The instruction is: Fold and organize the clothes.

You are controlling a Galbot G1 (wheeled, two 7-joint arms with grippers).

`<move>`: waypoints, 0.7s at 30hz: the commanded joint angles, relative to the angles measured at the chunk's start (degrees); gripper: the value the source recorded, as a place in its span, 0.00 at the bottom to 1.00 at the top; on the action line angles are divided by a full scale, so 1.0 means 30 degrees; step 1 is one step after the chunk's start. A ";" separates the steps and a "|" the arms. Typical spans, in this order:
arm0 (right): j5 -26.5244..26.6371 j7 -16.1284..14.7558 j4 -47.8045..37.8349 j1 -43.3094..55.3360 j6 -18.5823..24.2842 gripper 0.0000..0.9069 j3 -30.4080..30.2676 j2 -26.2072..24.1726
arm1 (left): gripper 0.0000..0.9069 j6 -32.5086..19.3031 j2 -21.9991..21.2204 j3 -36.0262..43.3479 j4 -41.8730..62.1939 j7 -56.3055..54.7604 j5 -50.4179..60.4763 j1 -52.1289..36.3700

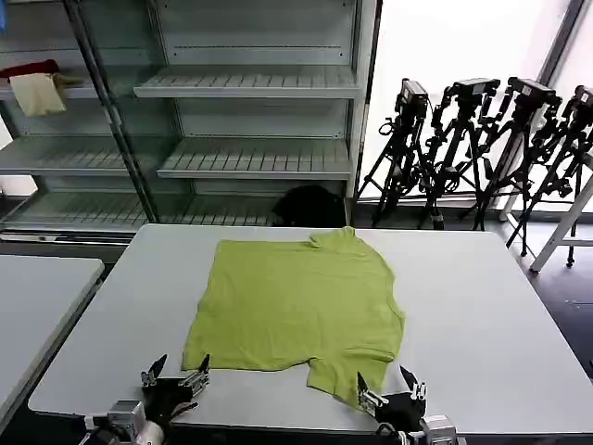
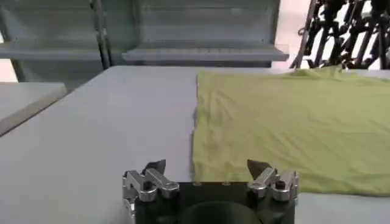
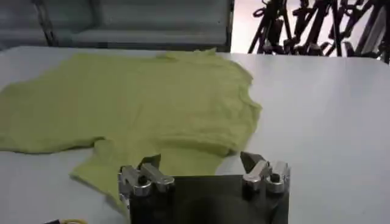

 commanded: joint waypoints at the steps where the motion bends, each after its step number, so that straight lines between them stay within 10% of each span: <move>1: 0.0120 -0.0036 -0.0072 -0.0249 -0.0071 0.83 -0.0059 -0.0007 | 1.00 -0.0188 0.0029 0.0042 0.0368 0.0019 0.0293 0.0168; 3: 0.0073 -0.0033 -0.0164 -0.0273 -0.0075 0.61 -0.0070 -0.0010 | 1.00 -0.0192 -0.0026 0.0109 0.0390 0.0016 0.0347 0.0183; 4: 0.0041 -0.0036 -0.0237 -0.0267 -0.0077 0.32 -0.0088 0.0000 | 0.93 -0.0195 -0.0038 0.0142 0.0440 0.0021 0.0398 0.0176; 5: 0.0042 -0.0039 -0.0285 -0.0258 -0.0073 0.24 -0.0095 0.0000 | 0.72 -0.0211 -0.0052 0.0188 0.0518 0.0023 0.0540 0.0154; 6: 0.0041 -0.0074 -0.0364 -0.0246 -0.0071 0.18 -0.0095 0.0000 | 0.72 -0.0262 -0.0067 0.0214 0.0627 0.0044 0.0670 0.0107; 7: 0.0042 -0.0083 -0.0378 -0.0247 -0.0073 0.08 -0.0095 0.0003 | 0.32 -0.0338 -0.0079 0.0231 0.0703 0.0057 0.0788 0.0044; 8: 0.0032 -0.0088 -0.0399 -0.0266 -0.0068 0.00 -0.0110 0.0002 | 0.21 -0.0397 -0.0103 0.0244 0.0896 0.0045 0.0795 -0.0021; 21: -0.0236 -0.0373 -0.0448 -0.0295 0.0163 0.00 -0.0209 0.0090 | 0.01 -0.0841 -0.0205 0.0347 0.1247 0.0238 0.0943 -0.0052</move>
